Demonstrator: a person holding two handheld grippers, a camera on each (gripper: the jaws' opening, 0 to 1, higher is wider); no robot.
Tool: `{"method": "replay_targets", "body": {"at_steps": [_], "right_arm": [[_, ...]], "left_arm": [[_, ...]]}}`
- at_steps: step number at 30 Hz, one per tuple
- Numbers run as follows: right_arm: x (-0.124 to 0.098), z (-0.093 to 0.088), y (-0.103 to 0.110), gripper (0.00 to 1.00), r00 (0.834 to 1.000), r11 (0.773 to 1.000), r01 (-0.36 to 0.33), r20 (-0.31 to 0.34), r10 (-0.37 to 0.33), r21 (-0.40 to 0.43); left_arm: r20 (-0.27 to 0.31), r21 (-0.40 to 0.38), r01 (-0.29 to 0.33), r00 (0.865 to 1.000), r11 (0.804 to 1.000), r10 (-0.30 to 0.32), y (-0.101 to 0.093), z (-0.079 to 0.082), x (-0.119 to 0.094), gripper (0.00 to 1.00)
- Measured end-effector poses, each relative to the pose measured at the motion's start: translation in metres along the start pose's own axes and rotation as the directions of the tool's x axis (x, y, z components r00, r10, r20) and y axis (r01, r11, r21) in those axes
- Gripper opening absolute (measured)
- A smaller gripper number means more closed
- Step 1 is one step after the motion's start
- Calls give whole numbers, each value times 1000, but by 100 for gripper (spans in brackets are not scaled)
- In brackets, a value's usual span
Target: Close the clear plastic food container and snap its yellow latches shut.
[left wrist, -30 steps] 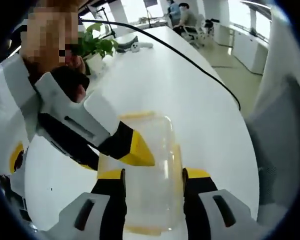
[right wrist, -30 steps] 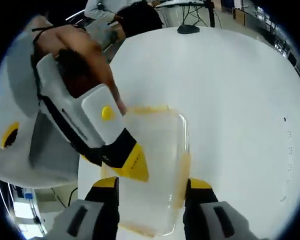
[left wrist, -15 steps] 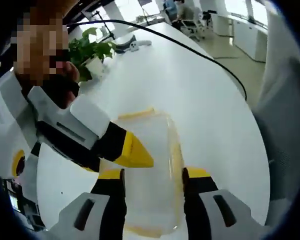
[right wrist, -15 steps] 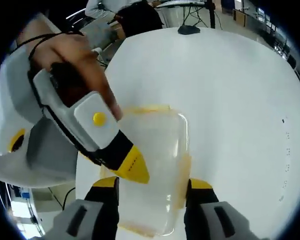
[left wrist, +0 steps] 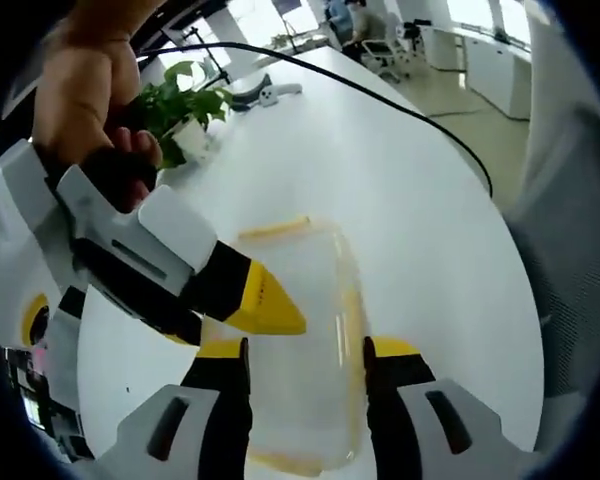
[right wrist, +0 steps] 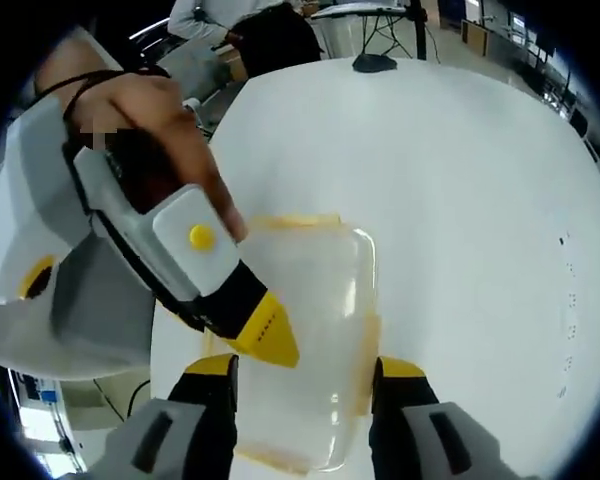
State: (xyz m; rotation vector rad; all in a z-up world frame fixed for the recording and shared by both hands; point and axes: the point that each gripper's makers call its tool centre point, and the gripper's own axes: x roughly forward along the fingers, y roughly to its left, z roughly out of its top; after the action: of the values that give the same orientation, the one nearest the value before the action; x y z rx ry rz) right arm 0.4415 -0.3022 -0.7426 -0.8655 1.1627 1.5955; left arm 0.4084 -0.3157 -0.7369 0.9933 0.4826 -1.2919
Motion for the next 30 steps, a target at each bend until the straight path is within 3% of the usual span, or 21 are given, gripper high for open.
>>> {"method": "replay_targets", "body": {"at_steps": [3,6,7,10,12,14,16,18,20,22,24,26,30], "right_arm": [[-2,1,0,52,999,1000,29,30,-28,-9],[-6,5,-2,49,995,997,71,72,-70,-9],[-9,4,-2,47,995,997,75,72,-75,-6],[-20,11,1,52,983,995,95,154,-98,22],[-24,9,4,53,982,994,103,157,-106,29],[-25,5,4,55,978,990,140,157,-139,4],[-26,4,6,62,973,988,157,168,-157,12],[-27,3,12,66,968,987,160,191,-162,24],[-26,0,14,71,965,985,172,195,-173,24],[-23,-6,19,76,968,986,162,188,-167,38],[-22,-12,23,82,969,986,162,185,-166,37],[-20,-16,23,96,965,981,186,178,-193,58],[-16,-27,24,99,960,974,226,165,-227,27]], "left_arm": [[26,-39,20,999,999,-19,1,2,-2,43],[78,-155,57,996,986,-46,5,8,-5,42],[90,-162,67,995,984,-53,7,10,-6,43],[125,-207,66,991,976,-40,19,15,-14,49],[155,-232,94,986,968,-59,23,19,-21,49],[173,-267,140,980,953,-96,22,19,-25,54],[147,-242,128,985,962,-94,30,11,-28,57],[131,-253,152,984,956,-122,33,5,-32,62],[111,-291,195,979,937,-169,30,-2,-35,71],[101,-301,201,979,932,-178,32,-7,-36,77],[76,-288,202,979,936,-188,32,-14,-36,80],[46,-277,220,975,935,-216,27,-22,-34,87],[-24,-191,236,969,953,-245,20,-36,-27,93]]}}
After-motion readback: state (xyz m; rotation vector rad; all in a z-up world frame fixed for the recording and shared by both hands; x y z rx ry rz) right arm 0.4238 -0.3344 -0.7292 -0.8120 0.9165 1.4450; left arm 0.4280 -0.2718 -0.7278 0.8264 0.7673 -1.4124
